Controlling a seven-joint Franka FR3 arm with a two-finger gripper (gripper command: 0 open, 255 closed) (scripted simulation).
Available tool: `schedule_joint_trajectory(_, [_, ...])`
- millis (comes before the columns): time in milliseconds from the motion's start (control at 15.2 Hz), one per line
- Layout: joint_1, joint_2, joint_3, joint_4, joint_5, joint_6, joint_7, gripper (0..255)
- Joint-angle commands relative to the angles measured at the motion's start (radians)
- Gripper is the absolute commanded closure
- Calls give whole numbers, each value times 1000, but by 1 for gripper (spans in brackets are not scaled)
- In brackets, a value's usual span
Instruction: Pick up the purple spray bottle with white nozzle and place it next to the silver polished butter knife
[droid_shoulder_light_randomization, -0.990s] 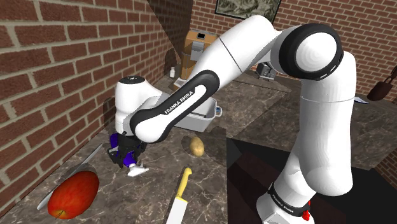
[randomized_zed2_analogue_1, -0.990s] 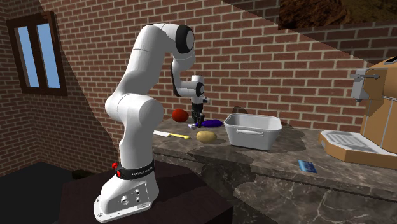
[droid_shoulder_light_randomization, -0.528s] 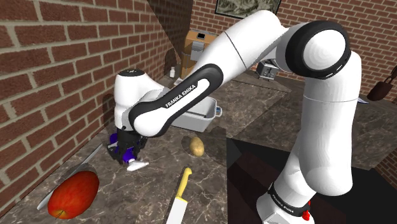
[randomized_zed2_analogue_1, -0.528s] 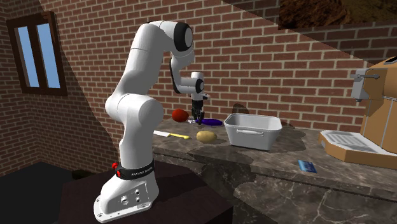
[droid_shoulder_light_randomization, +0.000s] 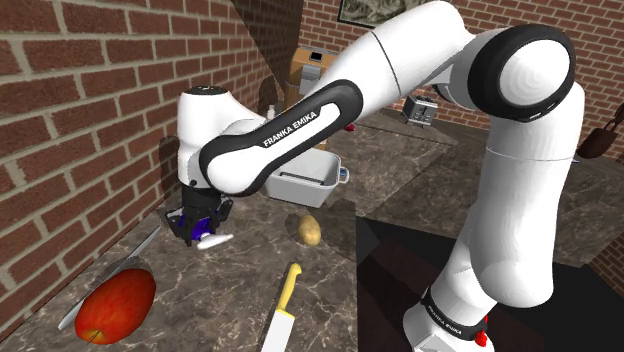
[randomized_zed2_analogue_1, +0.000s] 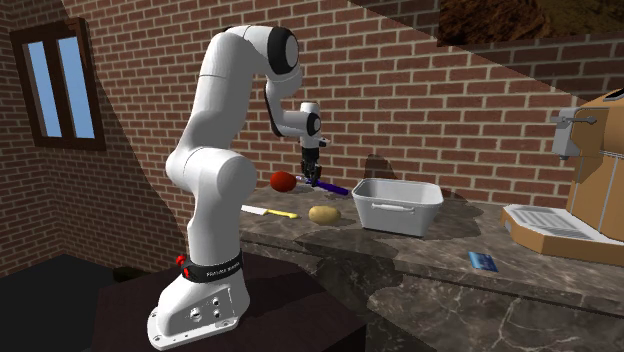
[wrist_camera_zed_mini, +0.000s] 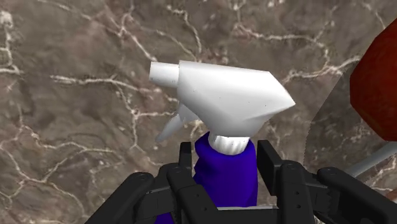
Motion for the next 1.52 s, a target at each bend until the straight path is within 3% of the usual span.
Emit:
schedule_joint_trajectory(0, [-3, -19, 4, 6, 9, -24, -6, 255])
schedule_joint_trajectory(330, [-8, -56, 10, 29, 27, -82, -17, 255])
schedule_joint_trajectory(792, [-75, 69, -40, 226, 13, -159, -139, 255])
schedule_joint_trajectory(1254, [-125, 237, -80, 503, 0, -272, -248, 255])
schedule_joint_trajectory(1452, [-127, 255, -83, 506, -3, -256, -252, 255])
